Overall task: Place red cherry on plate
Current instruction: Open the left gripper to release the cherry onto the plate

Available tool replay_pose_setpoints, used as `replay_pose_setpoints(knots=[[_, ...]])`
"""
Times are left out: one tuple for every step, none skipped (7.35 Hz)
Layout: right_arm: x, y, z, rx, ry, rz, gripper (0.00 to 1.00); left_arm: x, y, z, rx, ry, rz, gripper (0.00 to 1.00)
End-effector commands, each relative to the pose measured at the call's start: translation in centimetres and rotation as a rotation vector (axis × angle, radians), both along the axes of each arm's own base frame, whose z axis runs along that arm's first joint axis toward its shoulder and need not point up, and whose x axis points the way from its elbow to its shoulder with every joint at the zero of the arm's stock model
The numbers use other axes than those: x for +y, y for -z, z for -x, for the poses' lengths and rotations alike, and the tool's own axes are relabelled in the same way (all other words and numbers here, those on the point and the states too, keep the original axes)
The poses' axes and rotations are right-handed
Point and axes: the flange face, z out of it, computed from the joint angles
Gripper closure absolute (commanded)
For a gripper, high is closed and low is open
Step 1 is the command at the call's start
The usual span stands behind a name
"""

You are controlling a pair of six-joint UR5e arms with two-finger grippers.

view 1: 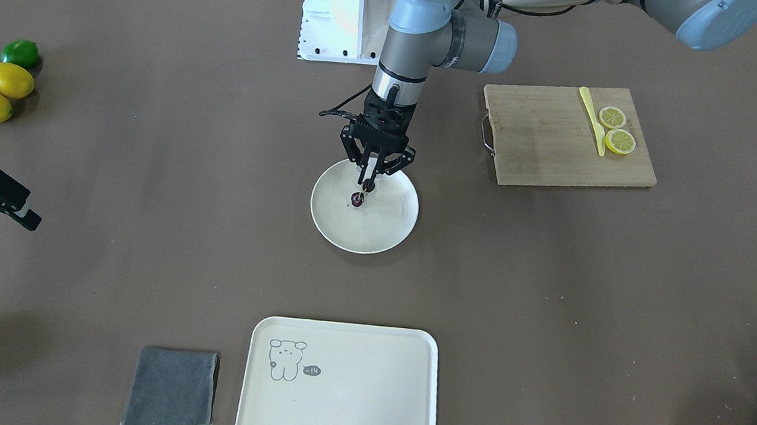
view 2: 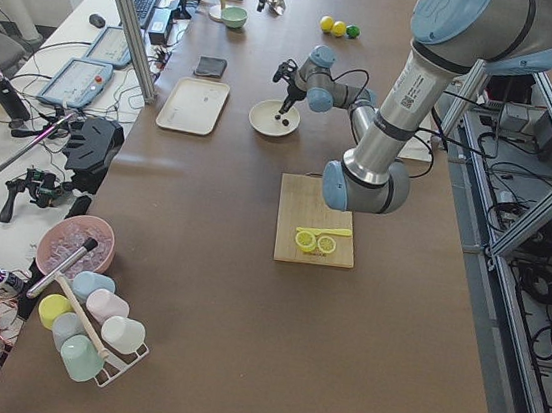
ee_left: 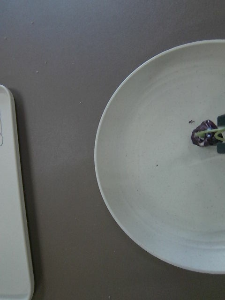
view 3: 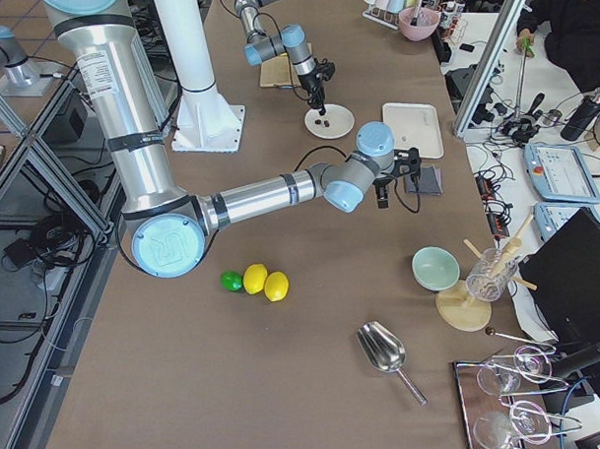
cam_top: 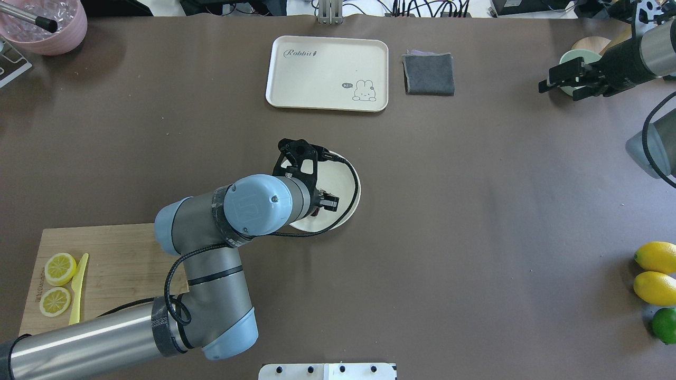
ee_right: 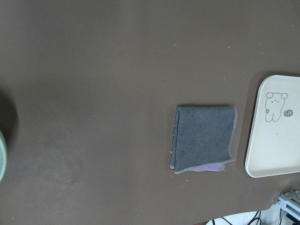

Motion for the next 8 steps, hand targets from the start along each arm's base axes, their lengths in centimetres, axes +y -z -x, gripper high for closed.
replay_pose_setpoints(knots=[[0.1,0.2,0.0,-0.008,0.007,0.002,0.0,-0.4,0.6,0.6,-0.002,0.046,-0.034,0.03],[0.2,-0.1,-0.1,-0.005,0.008,0.004,0.0,-0.4,1.5,1.5,0.019,0.055,-0.042,0.03],[0.6,-0.8,-0.5,-0.002,0.006,0.013,0.0,-2.5,0.9,5.2,0.027,0.102,-0.05,0.03],[1.9,-2.1,-1.5,0.009,0.005,0.018,0.0,-5.2,0.6,9.8,0.025,0.143,-0.075,0.03],[2.6,-4.1,-2.8,0.036,0.015,0.003,0.0,-8.9,-0.5,14.1,-0.002,0.132,-0.106,0.03],[2.8,-5.9,-4.2,0.065,0.021,-0.005,0.0,-12.5,-1.9,18.8,-0.02,0.193,-0.111,0.03],[2.4,-6.9,-6.4,0.112,0.025,0.0,0.0,-13.5,-4.4,21.3,0.018,0.221,-0.125,0.03],[2.0,-8.8,-8.7,0.188,0.071,-0.011,0.0,-14.7,-7.2,23.8,0.043,0.261,-0.145,0.02]])
